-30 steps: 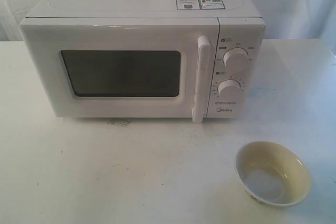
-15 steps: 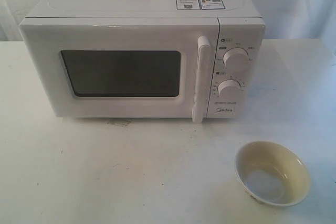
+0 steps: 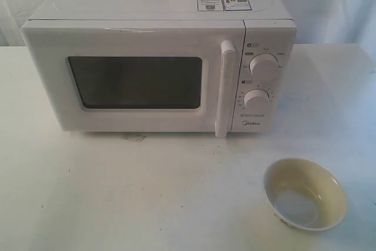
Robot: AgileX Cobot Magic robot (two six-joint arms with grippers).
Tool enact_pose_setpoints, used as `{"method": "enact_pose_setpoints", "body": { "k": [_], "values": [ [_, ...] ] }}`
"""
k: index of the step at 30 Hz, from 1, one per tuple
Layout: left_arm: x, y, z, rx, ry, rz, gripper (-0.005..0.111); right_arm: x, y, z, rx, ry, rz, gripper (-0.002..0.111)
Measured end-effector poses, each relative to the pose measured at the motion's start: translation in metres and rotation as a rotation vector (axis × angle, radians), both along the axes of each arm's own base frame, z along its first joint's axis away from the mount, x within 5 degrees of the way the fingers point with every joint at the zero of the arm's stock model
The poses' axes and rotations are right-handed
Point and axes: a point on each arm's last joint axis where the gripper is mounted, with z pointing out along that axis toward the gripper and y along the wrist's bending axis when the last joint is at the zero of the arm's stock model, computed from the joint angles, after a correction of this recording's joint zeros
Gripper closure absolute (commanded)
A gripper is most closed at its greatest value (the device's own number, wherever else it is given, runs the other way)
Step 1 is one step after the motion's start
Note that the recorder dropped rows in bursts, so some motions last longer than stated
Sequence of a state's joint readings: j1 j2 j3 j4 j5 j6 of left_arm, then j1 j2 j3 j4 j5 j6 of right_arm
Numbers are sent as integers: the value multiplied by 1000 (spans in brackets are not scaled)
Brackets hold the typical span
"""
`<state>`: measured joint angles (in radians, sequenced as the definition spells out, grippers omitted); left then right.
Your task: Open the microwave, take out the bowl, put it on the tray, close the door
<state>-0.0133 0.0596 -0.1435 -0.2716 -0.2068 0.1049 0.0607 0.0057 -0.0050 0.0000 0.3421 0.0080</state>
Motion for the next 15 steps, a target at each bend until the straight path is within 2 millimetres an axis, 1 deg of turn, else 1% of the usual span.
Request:
{"method": "enact_pose_setpoints", "body": {
  "k": [3,4,5,8,13,15],
  "values": [
    [0,4,-23,-26,-53,35,107,0,0,0,0,0,0,108],
    [1,4,-31,-16,-35,39,107,0,0,0,0,0,0,108],
    [1,3,-33,1,-23,39,107,0,0,0,0,0,0,108],
    [2,1,-45,65,105,26,107,0,0,0,0,0,0,108],
    [1,-2,-65,76,324,12,107,0,0,0,0,0,0,108],
    [0,-3,-70,80,381,-1,107,0,0,0,0,0,0,108]
  ]
}}
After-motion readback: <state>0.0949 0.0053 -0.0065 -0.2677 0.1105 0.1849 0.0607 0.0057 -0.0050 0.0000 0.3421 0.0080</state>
